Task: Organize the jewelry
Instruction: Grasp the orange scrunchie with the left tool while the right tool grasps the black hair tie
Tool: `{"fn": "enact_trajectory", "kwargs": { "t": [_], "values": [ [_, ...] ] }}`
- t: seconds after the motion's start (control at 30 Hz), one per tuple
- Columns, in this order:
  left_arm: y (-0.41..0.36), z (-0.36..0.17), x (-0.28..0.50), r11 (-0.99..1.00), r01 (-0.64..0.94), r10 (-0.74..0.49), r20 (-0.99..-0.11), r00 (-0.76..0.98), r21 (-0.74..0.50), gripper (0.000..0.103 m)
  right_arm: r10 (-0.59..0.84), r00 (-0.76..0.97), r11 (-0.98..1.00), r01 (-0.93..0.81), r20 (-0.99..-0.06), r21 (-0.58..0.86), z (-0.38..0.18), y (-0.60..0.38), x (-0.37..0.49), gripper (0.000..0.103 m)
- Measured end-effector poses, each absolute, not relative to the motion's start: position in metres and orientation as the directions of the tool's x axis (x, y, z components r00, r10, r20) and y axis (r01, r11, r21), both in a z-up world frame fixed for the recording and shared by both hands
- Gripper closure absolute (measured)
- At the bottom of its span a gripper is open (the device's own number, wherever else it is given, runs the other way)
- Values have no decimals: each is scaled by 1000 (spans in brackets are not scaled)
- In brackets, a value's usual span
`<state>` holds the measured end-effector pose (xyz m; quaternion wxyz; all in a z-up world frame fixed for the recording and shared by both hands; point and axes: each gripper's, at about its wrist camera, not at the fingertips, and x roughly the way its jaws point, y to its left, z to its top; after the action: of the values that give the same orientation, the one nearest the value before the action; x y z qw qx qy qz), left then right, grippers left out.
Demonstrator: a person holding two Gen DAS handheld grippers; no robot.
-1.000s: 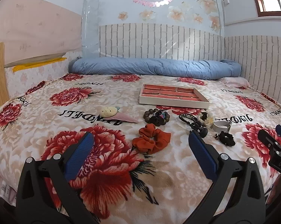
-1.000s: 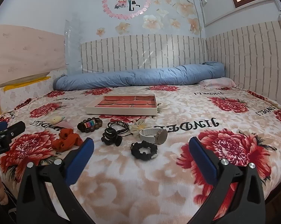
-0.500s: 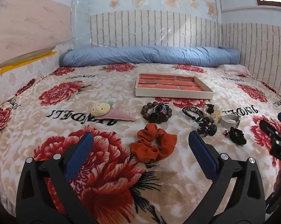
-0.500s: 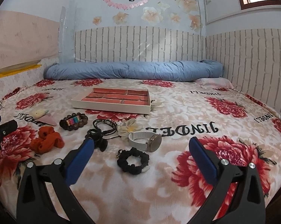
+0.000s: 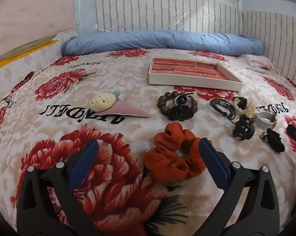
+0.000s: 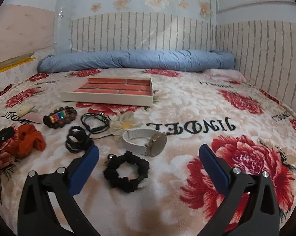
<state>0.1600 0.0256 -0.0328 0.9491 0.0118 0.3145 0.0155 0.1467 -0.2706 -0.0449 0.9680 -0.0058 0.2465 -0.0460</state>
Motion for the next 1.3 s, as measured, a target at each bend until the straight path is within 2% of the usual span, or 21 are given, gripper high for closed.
{"fn": "enact_trajectory", "kwargs": {
  "t": [0.3, 0.47, 0.53, 0.6, 0.8, 0.93, 1.13, 1.3],
  "values": [
    [27, -49, 179, 1000, 11, -3, -660, 752, 7, 5, -87, 823, 995, 101, -562, -7, -60, -280, 167, 6],
    [31, -54, 185, 999, 26, -40, -684, 729, -31, 5, -75, 793, 996, 88, -605, -8, -68, -278, 175, 23],
    [30, -54, 187, 999, 36, -51, -687, 725, -35, 6, -67, 782, 997, 83, -620, -3, -70, -279, 178, 27],
    [27, -54, 188, 998, 54, -62, -692, 719, -33, 10, -56, 768, 997, 75, -638, 3, -73, -279, 181, 37],
    [23, -60, 200, 994, 100, -107, -733, 671, -54, 21, -21, 724, 998, 58, -690, 30, -84, -281, 192, 50],
    [30, -66, 207, 989, 94, -147, -755, 639, -113, 30, -14, 712, 998, 54, -702, 35, -86, -281, 194, 53],
    [31, -69, 209, 988, 113, -153, -764, 626, -105, 55, 5, 698, 998, 46, -716, 52, -88, -282, 197, 55],
    [28, -68, 209, 990, 124, -134, -767, 627, -71, 60, 16, 701, 998, 32, -713, 55, -88, -281, 196, 66]
  ]
}}
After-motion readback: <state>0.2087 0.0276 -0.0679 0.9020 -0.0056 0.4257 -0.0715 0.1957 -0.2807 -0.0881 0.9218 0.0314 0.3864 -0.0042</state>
